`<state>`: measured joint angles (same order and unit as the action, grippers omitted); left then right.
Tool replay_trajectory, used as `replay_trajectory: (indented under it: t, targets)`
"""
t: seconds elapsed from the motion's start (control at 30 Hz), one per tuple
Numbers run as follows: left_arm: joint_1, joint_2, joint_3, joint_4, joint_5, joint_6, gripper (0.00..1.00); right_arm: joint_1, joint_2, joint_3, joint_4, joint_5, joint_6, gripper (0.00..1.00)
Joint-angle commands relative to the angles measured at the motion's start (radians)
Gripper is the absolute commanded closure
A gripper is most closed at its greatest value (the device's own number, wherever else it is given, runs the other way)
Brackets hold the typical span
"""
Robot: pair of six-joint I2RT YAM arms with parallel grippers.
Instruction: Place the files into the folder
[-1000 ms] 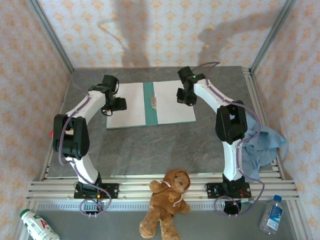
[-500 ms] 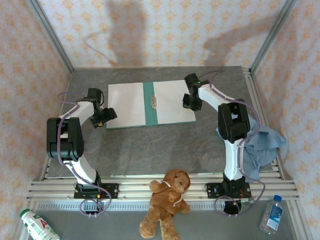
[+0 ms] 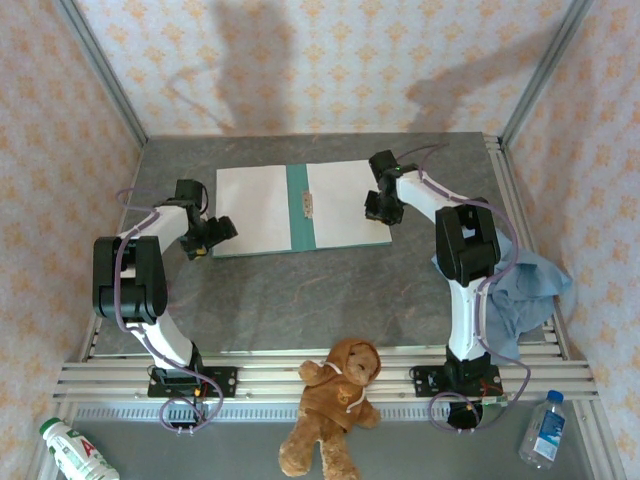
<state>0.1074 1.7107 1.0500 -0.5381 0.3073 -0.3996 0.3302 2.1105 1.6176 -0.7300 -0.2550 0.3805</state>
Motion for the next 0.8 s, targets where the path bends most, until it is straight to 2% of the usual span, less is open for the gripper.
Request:
replay_trajectory:
  t: [0.0, 0.33, 0.77]
  targets:
    - [0.009, -0.021, -0.026, 0.011, 0.014, -0.022, 0.14, -0.003, 0.011, -0.015, 0.011, 0.012, 0.002, 0.79]
    - [0.009, -0.011, -0.079, 0.054, 0.073, -0.045, 0.28, 0.0, 0.017, -0.031, 0.014, 0.015, 0.004, 0.79]
    - [0.009, -0.031, -0.119, 0.158, 0.212, -0.087, 0.36, 0.006, 0.014, -0.059, 0.022, 0.02, 0.007, 0.79]
